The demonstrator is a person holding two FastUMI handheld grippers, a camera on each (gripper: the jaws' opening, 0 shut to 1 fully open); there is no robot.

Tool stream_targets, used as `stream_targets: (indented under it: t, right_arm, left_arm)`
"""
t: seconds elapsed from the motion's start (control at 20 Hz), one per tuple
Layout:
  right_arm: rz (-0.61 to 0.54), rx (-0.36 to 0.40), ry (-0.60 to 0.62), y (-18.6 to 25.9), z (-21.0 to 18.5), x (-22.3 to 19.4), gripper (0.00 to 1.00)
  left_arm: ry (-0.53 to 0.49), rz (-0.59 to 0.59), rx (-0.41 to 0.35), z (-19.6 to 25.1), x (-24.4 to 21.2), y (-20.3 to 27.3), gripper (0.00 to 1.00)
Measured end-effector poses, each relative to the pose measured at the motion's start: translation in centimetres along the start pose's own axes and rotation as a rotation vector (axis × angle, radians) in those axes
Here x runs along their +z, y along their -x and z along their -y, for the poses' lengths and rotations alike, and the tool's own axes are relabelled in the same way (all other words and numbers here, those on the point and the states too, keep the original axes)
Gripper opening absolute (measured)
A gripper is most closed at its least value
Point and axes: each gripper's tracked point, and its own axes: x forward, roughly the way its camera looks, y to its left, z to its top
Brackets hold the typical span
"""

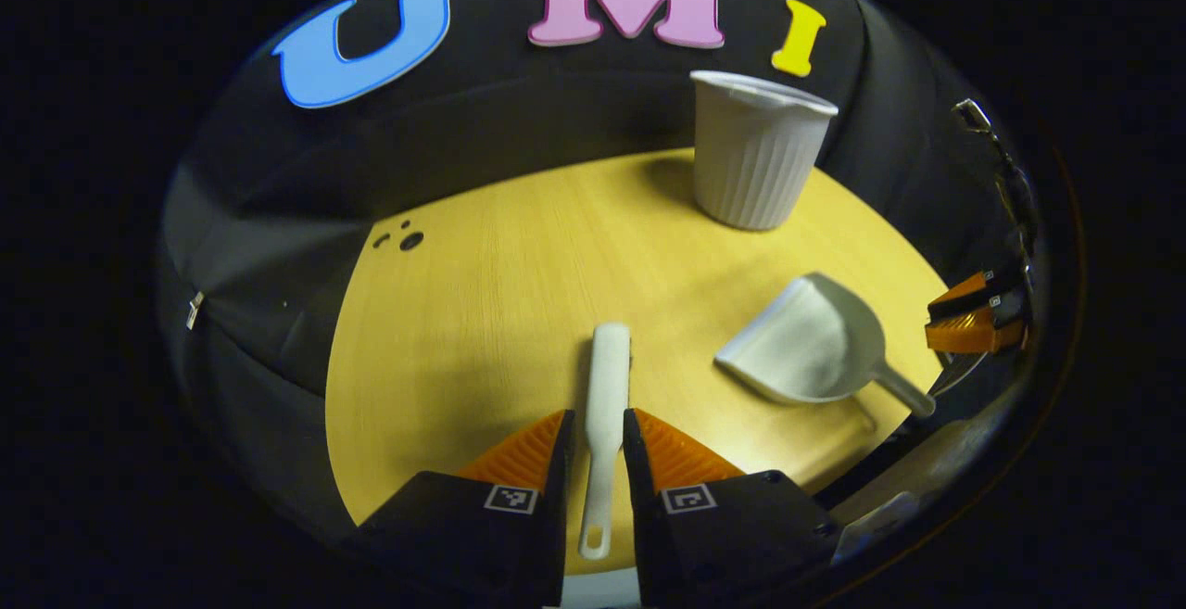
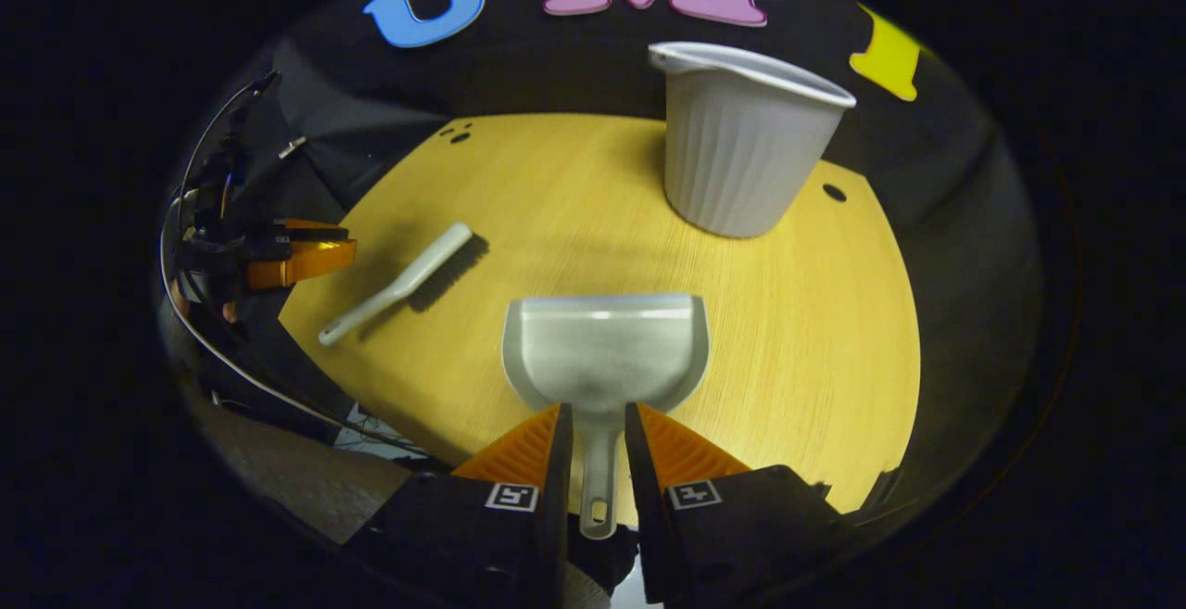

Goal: Pick up the small broom and dustpan from the desktop, sweep the trash into the dustpan with the broom, and then empty the trash into the garbage bin.

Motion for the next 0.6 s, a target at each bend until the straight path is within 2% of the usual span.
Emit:
stream_targets:
  t: [0.05,0.1,0.4,0.45,0.5,0.55,0.6]
  right_arm:
    - [0.058,-0.007,0.008,0.4,-0.1,1.7,0.36]
    - [0.115,-0.009,0.021,1.2,-0.3,3.3,0.36]
    - [0.436,-0.030,0.084,4.8,-1.3,11.0,0.35]
    - [0.474,-0.046,0.092,5.3,-1.3,12.0,0.36]
    - [0.503,-0.062,0.092,5.7,-1.1,12.7,0.35]
    - [0.527,-0.068,0.085,5.9,-1.0,13.4,0.35]
    - [0.542,-0.068,0.076,6.1,-1.1,14.1,0.35]
  left_arm:
    - [0.008,0.052,-0.003,0.2,1.3,0.6,0.29]
    - [0.022,0.110,-0.014,0.6,3.1,1.3,0.34]
    - [0.071,0.390,-0.007,0.5,9.7,5.6,0.34]
    - [0.081,0.419,-0.014,0.6,9.9,5.8,0.29]
    - [0.090,0.434,-0.015,0.6,10.2,6.1,0.34]
    - [0.099,0.440,-0.011,0.6,10.3,6.4,0.34]
    - [0.104,0.438,-0.009,0.6,10.2,6.5,0.29]
